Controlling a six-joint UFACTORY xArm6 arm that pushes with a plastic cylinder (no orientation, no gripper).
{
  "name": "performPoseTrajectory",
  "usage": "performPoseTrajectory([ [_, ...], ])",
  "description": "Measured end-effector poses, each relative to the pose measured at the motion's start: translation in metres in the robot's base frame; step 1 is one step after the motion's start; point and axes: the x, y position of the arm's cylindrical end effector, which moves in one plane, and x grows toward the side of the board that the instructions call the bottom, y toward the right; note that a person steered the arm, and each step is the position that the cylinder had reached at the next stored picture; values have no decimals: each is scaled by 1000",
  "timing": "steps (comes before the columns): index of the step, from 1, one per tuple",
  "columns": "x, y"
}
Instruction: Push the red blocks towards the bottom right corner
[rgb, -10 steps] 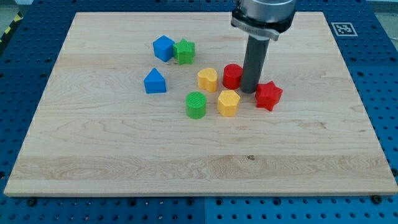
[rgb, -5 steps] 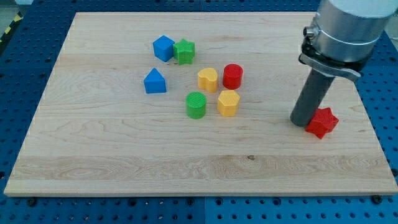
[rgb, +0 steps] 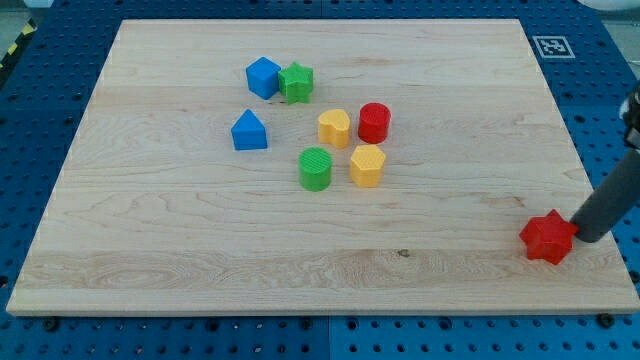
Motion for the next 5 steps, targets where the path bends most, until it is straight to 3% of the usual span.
performPoseTrajectory([
  [1,-40,1],
  [3,-169,-63],
  [4,-178,-80],
  [5,-189,-157],
])
